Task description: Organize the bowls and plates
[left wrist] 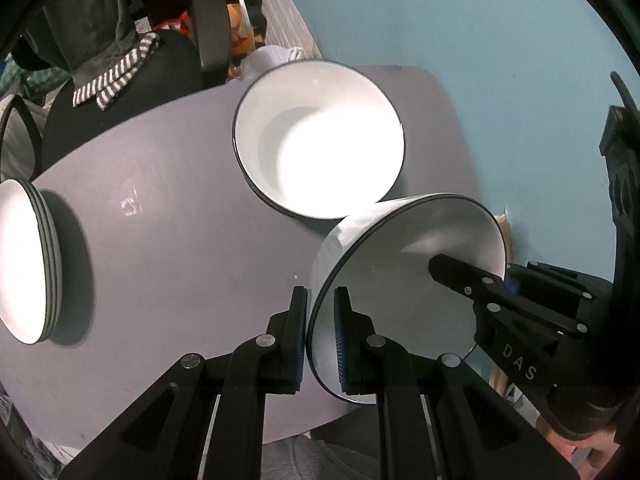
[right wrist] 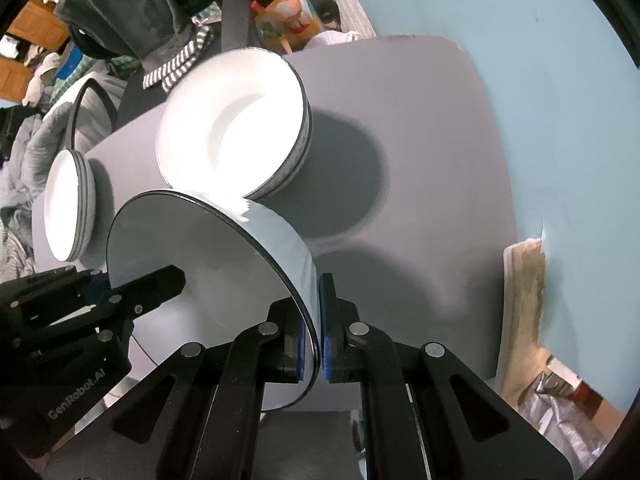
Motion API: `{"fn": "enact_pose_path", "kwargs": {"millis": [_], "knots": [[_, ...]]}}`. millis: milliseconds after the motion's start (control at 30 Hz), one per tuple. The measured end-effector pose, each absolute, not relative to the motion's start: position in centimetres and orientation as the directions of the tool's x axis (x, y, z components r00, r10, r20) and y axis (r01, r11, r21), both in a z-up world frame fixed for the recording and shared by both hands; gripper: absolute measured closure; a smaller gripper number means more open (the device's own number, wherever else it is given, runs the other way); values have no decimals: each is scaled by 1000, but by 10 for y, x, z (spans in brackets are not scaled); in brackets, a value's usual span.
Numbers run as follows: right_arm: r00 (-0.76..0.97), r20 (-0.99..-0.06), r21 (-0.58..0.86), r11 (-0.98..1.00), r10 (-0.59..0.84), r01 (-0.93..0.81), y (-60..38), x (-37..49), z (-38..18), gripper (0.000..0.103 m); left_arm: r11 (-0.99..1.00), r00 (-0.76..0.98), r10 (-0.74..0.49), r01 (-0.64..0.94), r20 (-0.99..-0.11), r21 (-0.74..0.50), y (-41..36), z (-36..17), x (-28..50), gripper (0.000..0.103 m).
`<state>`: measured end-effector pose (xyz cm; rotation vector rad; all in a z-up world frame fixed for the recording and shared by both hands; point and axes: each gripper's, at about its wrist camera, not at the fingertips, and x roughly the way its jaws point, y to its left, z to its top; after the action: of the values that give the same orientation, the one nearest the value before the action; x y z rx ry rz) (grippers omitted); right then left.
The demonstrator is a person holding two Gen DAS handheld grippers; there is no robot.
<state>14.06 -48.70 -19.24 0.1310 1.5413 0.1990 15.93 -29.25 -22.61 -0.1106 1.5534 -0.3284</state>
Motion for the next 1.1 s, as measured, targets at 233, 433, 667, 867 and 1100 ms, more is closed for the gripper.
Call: {"fn": "enact_pose_path", "kwargs": {"millis": [233,433,667,867,1100], "knots": [[30,-978,204,976,207,-72,-485,147,-176,97,957,6,-265,125,-964,-263,-291,-212,168,91],[41,-978,201,976,205,-88,-484,164,-167,97,958,23,-267,113,-963,-263,-288,-206,185,91],[44,-976,211,973,215,-93,-482,185,-164,97,963,52,-248,122,-967,-241,-289,-198,209,91],[32,-973,224,971,227,-85,-478,205,-171,97,967,55,-233,115,-971,-226,-288,-201,228,91],[2,-974,226,970,228,-91,-472,216,-183,97,972,40,-224,86,-974,-220,-282,-214,241,91]]}}
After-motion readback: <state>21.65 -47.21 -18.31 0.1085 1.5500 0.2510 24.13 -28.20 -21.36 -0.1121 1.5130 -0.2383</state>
